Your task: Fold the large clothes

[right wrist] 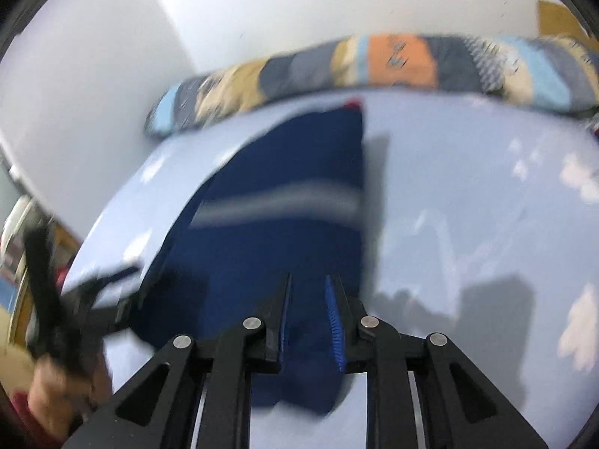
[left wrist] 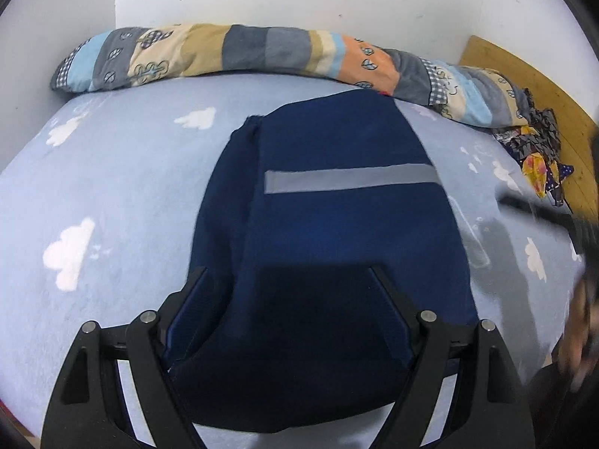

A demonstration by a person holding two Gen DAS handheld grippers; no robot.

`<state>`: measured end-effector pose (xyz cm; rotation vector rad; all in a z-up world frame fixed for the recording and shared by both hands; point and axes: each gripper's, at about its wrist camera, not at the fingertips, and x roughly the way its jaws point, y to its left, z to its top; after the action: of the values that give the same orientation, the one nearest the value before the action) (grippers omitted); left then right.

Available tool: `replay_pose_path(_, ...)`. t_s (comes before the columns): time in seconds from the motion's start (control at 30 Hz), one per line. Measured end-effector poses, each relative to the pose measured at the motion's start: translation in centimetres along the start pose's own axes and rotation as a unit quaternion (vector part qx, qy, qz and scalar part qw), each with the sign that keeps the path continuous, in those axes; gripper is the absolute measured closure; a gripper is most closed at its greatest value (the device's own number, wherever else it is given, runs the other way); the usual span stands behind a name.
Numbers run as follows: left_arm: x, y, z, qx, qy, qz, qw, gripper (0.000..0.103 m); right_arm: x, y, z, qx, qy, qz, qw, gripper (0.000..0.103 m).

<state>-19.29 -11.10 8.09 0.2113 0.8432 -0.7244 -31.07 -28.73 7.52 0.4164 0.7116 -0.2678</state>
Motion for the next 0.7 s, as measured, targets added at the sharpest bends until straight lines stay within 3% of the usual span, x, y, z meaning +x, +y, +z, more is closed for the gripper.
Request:
replay_pose_path(0.1,0.6,-0.8,0.1,0.009,0.006,-0.006,0.9999,0.02,1.7,-1.0,4.1,0.003,-0.012,-0.021,1.0,0.082)
replay_pose_path(0.27,1.8,-1.6,0.1,0.013,0.022,-0.014,0.9996,0.02,8.6,-1.4,9.6,-0.01,0.01,-0.051,0.999,0.082)
replay_pose_path(0.37,3.2,-1.5,0.2,0.013,0.048,0.011,0.9987,0.02,13.8,-1.6,11.6,-0.002,0.045,-0.058,0.997,0.082)
replay_pose_path(0.47,4.4,-1.1,-0.1,0.011,0.062,0.046,0.997,0.02,20.2,-2.0,11.3,-0.011,0.138,-0.087,0.987,0.084)
replay_pose_path(0.53,4.6,-0.9,0.1,-0.002,0.067,0.042,0.9969,0.02,21.3,-1.1,11.1,-0.057,0.137,-0.113,0.982,0.084)
replay_pose_path(0.6,4.4,-0.6,0.2,-0.017,0.065,0.031,0.9972,0.02,20.8,-0.6,11.5,-0.056,0.147,-0.12,0.98,0.084)
replay_pose_path(0.7,3.6,-0.6,0.2,-0.024,0.054,0.019,0.998,0.02,16.5,0.1,11.7,-0.059,0.112,-0.073,0.989,0.083)
